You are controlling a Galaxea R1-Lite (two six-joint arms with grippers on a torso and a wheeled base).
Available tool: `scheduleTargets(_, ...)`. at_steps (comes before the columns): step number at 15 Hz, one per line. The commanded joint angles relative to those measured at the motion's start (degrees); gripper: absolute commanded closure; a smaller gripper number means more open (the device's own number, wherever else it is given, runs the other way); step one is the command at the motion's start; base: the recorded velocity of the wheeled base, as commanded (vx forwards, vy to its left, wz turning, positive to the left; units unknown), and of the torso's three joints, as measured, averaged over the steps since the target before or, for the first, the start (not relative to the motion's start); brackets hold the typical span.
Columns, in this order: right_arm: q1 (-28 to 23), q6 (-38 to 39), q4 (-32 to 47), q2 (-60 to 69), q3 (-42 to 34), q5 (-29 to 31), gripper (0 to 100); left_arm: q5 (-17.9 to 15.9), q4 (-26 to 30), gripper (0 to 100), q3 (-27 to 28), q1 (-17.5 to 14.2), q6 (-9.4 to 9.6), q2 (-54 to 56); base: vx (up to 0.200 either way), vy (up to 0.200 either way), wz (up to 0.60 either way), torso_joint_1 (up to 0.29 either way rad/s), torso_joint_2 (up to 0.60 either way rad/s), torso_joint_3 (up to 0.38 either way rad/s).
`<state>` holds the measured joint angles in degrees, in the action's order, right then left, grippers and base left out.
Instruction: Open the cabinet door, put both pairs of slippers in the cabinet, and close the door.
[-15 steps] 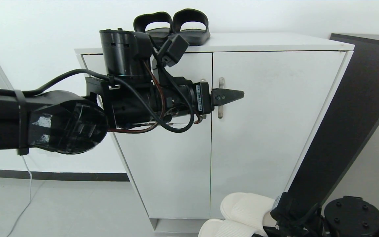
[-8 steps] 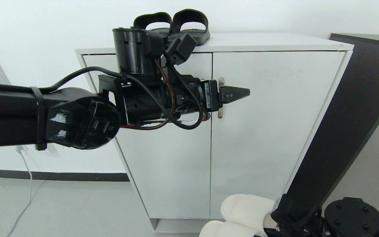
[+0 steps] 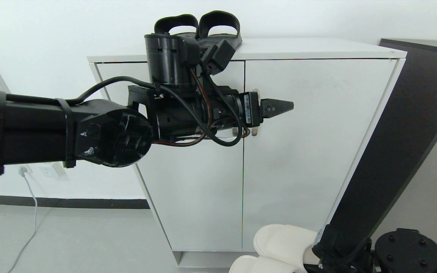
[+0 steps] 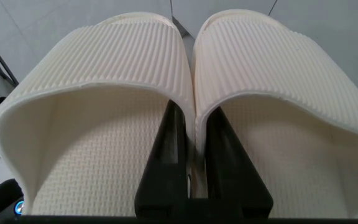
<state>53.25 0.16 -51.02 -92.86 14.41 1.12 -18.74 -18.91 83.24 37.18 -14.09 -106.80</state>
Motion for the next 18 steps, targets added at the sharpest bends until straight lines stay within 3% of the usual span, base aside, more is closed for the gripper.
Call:
scheduleTargets(1,0.2,0.0,0.0,0.1,0.0,0.0,100,-0.1,-0.1,100,-0.1,0.1,-0.06,-0.1,0.0,0.0,0.0,0.0,0.0,0.0)
scheduleTargets(4,0.5,0.0,0.0,0.1,0.0,0.0,100,-0.1,0.0,100,-0.7,0.1,-0.06,1.6,0.0,0.0,0.0,0.0,0.0,0.0)
scheduleTargets(8,1.6,0.1,0.0,0.3,-0.1,-0.2,100,-0.3,-0.2,100,-5.4,0.2,-0.06,4.9,0.0,0.0,0.0,0.0,0.0,0.0)
scheduleTargets(11,3.5,0.2,0.0,1.5,-1.7,-1.0,100,-0.5,-0.3,100,-9.6,1.8,0.03,8.5,0.0,0.0,0.0,0.0,0.0,0.0)
scheduleTargets(15,5.2,0.0,0.0,4.4,-4.1,-7.3,100,-0.1,-0.3,100,-13.7,4.7,0.21,12.8,0.0,0.0,0.0,0.0,0.0,0.0)
scheduleTargets(18,5.2,0.0,0.0,4.1,-4.4,-7.3,100,0.0,-0.3,100,-18.1,5.1,0.21,17.3,0.0,0.0,0.0,0.0,0.0,0.0)
